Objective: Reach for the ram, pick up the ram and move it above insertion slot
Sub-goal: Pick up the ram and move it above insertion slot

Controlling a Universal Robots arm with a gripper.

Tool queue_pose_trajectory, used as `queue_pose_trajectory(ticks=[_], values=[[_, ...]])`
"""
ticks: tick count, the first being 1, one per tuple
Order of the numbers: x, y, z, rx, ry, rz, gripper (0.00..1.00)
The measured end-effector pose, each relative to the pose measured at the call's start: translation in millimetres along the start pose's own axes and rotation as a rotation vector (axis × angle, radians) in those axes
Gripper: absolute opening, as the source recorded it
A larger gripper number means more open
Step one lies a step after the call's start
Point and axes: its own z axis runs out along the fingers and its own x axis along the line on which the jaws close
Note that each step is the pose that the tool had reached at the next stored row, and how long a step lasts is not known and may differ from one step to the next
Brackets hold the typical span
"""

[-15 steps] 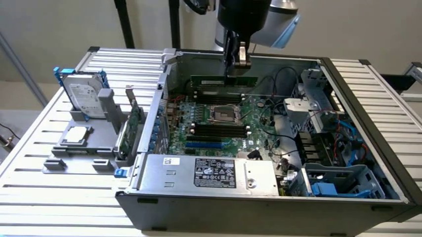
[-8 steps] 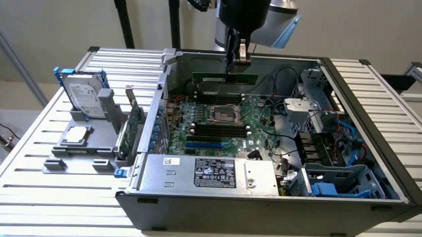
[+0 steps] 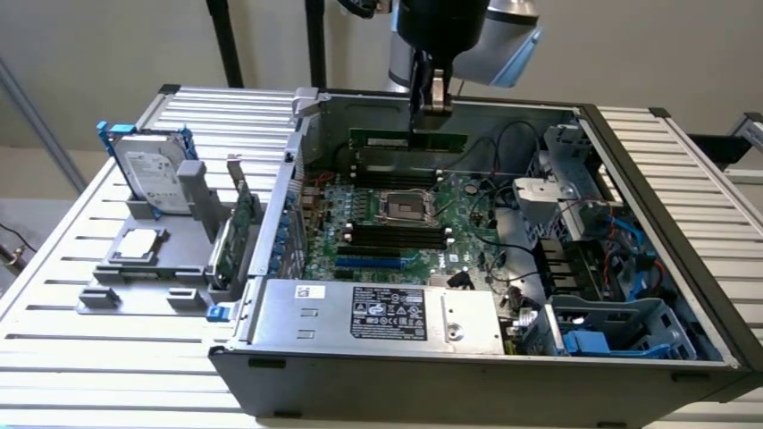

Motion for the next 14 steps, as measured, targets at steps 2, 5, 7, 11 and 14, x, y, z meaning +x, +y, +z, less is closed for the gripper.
queue_pose_trajectory(ticks=[2, 5, 7, 11, 14], values=[[-0.9, 0.0, 0.1, 0.0007, 0.0009, 0.010, 0.14], [-1.2, 0.0, 0.1, 0.0011, 0.0020, 0.017, 0.14], [-1.3, 0.0, 0.1, 0.0012, 0.0020, 0.018, 0.14], [-1.3, 0.0, 0.1, 0.0012, 0.0020, 0.018, 0.14], [-1.3, 0.0, 0.1, 0.0012, 0.0020, 0.018, 0.14]])
